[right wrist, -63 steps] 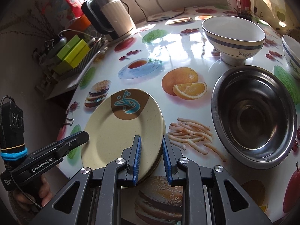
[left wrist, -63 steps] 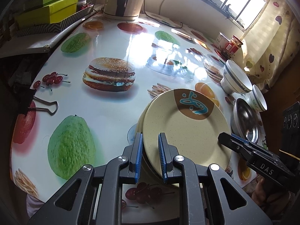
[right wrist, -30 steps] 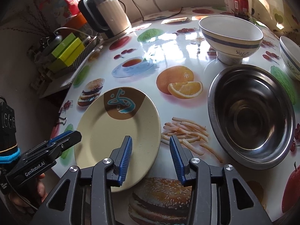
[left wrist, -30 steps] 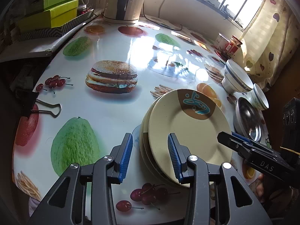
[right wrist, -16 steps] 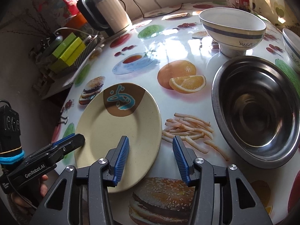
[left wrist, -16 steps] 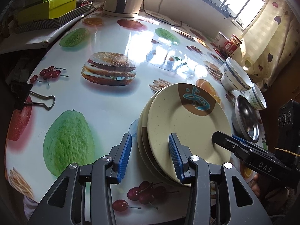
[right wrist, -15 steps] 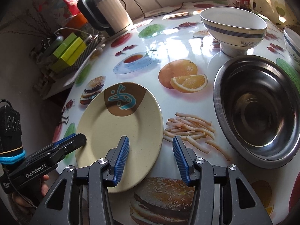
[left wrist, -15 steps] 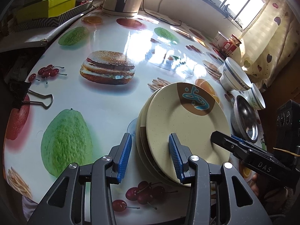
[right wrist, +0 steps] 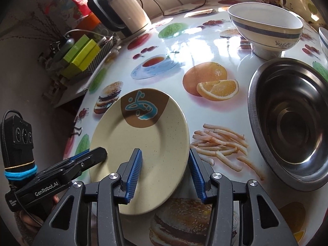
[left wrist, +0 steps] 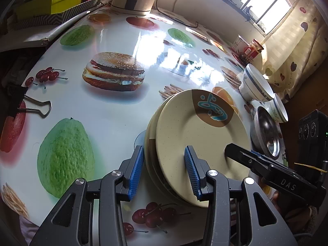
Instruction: Organize plates and bowls
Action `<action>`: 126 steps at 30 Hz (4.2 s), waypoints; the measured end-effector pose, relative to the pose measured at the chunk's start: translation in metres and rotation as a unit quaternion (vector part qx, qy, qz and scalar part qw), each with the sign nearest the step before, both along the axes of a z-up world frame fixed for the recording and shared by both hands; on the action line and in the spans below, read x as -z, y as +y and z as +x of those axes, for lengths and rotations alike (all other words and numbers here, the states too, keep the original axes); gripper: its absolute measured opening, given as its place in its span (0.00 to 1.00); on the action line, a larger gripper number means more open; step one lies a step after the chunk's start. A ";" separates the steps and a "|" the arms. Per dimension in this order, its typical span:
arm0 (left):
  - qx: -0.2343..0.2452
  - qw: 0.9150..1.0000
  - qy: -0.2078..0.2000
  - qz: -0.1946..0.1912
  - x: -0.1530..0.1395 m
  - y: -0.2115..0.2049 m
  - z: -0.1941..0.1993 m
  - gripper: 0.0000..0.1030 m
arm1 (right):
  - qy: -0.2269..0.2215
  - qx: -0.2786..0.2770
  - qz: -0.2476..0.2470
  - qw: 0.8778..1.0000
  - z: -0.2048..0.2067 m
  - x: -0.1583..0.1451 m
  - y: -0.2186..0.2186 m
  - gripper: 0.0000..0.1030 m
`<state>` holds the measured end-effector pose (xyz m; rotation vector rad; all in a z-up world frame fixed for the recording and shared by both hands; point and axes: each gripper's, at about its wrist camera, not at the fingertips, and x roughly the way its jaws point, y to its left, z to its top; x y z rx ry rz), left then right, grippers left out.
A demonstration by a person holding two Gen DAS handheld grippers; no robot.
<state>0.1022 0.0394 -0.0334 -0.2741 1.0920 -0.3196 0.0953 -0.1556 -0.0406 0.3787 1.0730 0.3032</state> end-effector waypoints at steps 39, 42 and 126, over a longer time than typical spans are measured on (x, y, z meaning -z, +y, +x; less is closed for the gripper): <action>0.000 1.000 0.010 0.010 -0.002 -0.001 0.101 0.41 | 0.014 0.045 -0.013 0.999 0.084 -0.003 0.002 0.43; 0.000 1.000 0.010 0.012 -0.002 0.000 0.103 0.41 | 0.015 0.046 -0.012 0.999 0.089 -0.002 0.003 0.43; 0.118 0.976 -0.146 0.114 -0.087 -0.189 0.074 0.41 | -0.118 0.207 -0.147 0.960 0.004 -0.089 -0.163 0.63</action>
